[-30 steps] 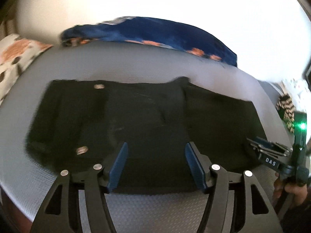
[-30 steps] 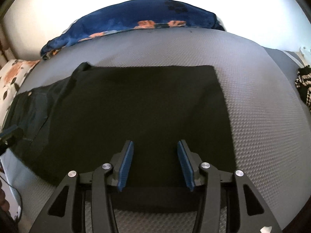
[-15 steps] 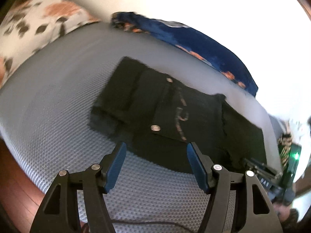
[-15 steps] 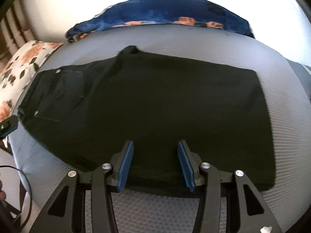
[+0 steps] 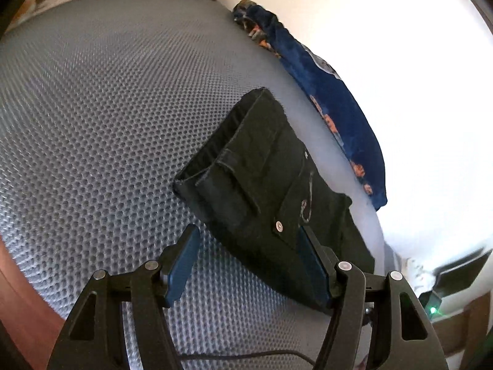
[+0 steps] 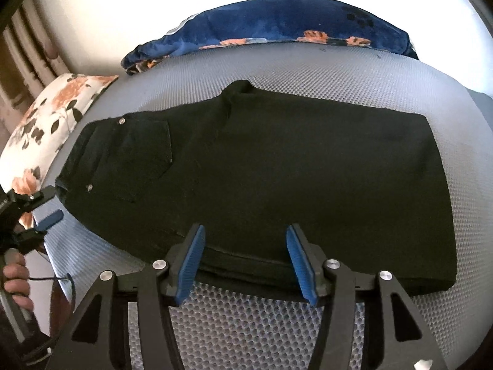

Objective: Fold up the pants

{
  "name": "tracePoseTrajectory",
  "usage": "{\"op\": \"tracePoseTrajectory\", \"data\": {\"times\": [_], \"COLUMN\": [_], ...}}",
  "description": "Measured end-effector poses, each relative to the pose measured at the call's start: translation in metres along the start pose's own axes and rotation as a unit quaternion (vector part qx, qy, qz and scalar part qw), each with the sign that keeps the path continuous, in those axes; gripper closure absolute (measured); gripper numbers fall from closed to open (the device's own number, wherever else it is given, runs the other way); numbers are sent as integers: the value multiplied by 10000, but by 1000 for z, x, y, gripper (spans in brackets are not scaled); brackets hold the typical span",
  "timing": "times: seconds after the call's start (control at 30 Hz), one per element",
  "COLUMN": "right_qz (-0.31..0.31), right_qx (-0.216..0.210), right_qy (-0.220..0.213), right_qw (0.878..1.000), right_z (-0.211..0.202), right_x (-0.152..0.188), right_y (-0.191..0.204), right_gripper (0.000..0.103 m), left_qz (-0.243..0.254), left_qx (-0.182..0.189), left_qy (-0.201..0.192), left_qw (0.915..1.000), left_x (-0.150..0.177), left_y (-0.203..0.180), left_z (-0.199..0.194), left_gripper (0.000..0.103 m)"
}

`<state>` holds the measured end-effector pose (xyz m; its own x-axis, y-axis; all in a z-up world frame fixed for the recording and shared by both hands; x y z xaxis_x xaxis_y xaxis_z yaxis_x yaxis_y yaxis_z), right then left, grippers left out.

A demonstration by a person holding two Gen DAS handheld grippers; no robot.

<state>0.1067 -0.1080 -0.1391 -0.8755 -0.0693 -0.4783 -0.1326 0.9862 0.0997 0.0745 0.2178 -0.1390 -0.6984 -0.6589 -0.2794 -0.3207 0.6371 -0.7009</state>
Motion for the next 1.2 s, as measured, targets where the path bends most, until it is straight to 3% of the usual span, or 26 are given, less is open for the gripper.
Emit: {"op": "tracePoseTrajectory", "data": {"times": [0.17,0.43,0.67,0.7,0.83,0.93,1.0,1.1,1.2], "right_qz": [53,254,723,783,920,984,1013,1090,1190], "right_qx": [0,43,59,53,134,203,262,260,172], "right_qy": [-16,-36,-117,-120,-183,-253,-292,-416,-578], "right_qw": [10000,9997,9973,9968,9955,9946,9941,9928,9911], "right_z": [-2,2,7,7,3,-5,-12,-24,-36], "right_x": [-5,-17,-25,-25,-25,-22,-22,-25,-32], "right_y": [3,8,10,10,7,1,-7,-21,-34], "right_gripper": [50,50,50,50,50,50,50,50,50], "left_qz": [-432,-570,-52,-23,-130,-105,-81,500,849], "left_qx": [183,540,315,284,208,111,93,-81,62], "left_qy": [106,-237,-402,-417,-406,-362,-411,-513,-564], "left_qw": [9988,9966,9987,9987,9989,9992,9991,9974,9948], "left_x": [-2,-29,-40,-40,-43,-44,-47,-51,-51], "left_y": [18,21,9,8,14,12,4,-31,-66], "left_z": [15,29,43,44,53,56,53,41,31], "left_gripper": [40,39,40,42,66,74,77,78,78]}}
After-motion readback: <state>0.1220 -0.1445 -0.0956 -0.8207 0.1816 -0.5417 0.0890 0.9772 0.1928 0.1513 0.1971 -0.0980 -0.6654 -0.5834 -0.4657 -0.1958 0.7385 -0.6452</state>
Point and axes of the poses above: each gripper's, at about its wrist camera, not at the fingertips, and z roughly the way its jaws point, y to its left, x to its underside, the point moved 7 cm from there along z, roughly the way its jaws point, and after that the axes turned 3 degrees about x, right-handed, at the moved point
